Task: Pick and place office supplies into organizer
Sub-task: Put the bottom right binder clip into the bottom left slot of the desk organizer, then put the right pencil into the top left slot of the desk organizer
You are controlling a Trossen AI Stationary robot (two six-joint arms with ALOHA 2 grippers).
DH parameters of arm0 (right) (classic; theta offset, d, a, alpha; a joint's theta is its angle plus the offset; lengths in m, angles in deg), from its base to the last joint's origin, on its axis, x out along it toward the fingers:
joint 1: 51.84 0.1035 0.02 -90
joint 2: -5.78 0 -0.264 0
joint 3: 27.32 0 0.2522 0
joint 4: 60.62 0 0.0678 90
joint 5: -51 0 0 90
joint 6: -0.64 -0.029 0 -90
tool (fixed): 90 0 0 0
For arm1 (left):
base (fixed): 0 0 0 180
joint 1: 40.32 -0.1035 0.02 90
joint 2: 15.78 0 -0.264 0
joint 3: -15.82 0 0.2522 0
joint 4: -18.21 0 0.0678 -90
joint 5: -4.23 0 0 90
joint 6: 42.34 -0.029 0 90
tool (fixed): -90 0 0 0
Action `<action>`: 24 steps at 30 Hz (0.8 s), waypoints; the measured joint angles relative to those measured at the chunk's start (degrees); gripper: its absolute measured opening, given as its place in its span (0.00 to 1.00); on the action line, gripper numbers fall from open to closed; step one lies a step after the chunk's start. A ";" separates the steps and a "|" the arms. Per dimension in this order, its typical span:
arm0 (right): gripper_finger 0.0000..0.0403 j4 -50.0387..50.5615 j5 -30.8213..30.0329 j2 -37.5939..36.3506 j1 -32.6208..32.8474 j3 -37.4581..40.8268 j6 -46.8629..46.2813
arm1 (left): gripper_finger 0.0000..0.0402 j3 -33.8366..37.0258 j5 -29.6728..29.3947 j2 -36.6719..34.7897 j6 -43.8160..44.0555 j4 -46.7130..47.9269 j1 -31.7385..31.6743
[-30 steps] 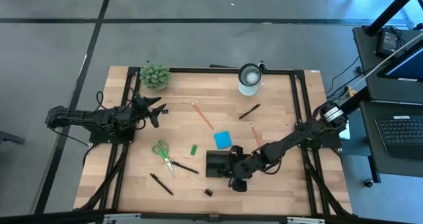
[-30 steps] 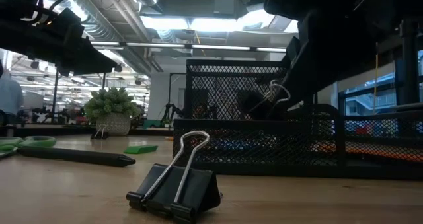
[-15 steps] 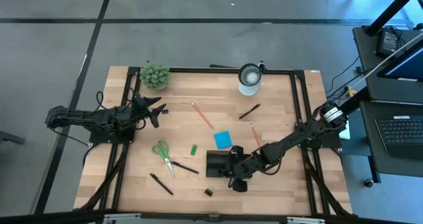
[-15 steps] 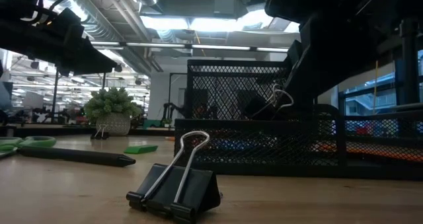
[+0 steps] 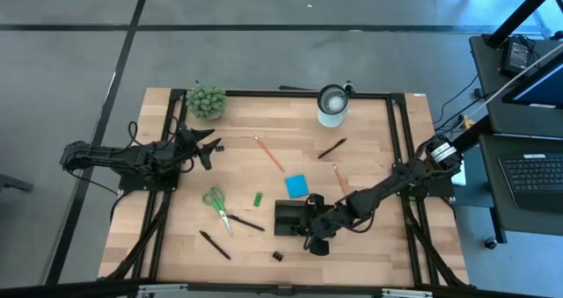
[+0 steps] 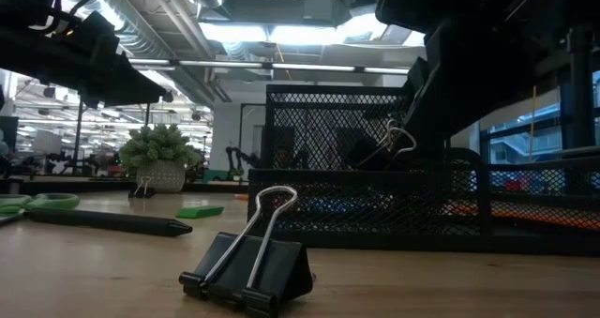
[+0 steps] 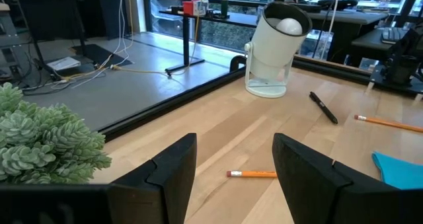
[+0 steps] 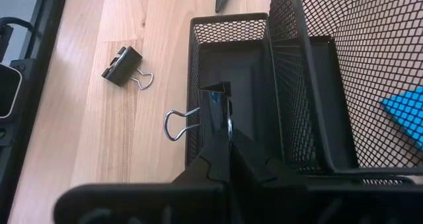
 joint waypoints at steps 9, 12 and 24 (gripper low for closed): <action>0.08 -0.17 0.17 0.00 0.00 0.00 -1.22 | 0.48 -0.01 0.00 0.00 -0.01 0.01 0.01; 0.10 -0.20 0.20 0.00 0.02 0.00 -1.20 | 0.48 -0.01 0.00 0.00 -0.01 0.01 0.00; 0.13 -0.22 2.14 -0.05 -0.04 0.02 -1.35 | 0.48 0.00 0.00 0.00 -0.01 0.01 0.00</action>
